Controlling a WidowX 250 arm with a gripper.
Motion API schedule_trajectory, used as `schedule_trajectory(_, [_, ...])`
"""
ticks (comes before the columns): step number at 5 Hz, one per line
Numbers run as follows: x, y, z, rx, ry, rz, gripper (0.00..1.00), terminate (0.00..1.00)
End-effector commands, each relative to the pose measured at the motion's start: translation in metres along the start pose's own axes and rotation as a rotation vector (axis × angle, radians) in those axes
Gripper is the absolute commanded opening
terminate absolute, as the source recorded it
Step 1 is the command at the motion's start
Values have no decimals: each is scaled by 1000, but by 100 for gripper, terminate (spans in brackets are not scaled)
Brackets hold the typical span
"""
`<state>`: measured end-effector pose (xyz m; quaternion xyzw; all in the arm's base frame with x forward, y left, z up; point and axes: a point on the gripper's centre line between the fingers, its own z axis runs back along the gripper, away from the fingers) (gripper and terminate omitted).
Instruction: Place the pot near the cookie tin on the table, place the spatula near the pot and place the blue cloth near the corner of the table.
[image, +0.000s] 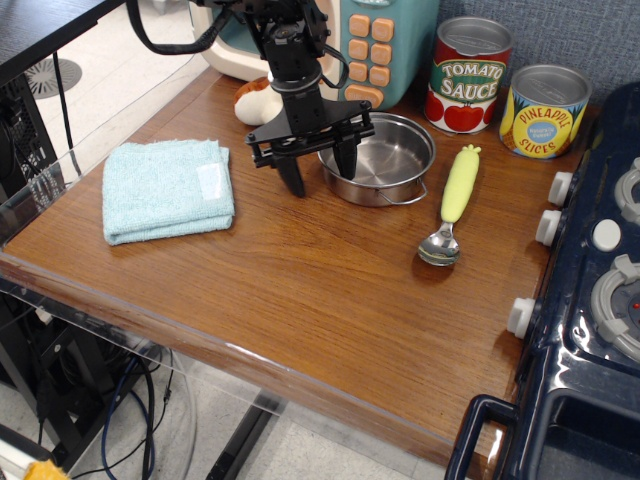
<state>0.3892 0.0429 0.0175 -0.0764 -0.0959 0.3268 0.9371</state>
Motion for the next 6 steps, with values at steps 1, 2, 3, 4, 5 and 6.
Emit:
schedule_trajectory(1, [5,-6,68,-96,-106,-28,100,0])
schedule_trajectory(2, [0,-2,89,-125,-144,-34,100,0])
schedule_trajectory(3, [-10,9,102,-90,-154,-6,100,0])
schedule_trajectory(4, [-10,9,102,-90,-154,-6,100,0])
schedule_trajectory(5, [-10,9,102,-90,-154,-6,100,0])
schedule_trajectory(6, [-10,9,102,-90,-154,-6,100,100])
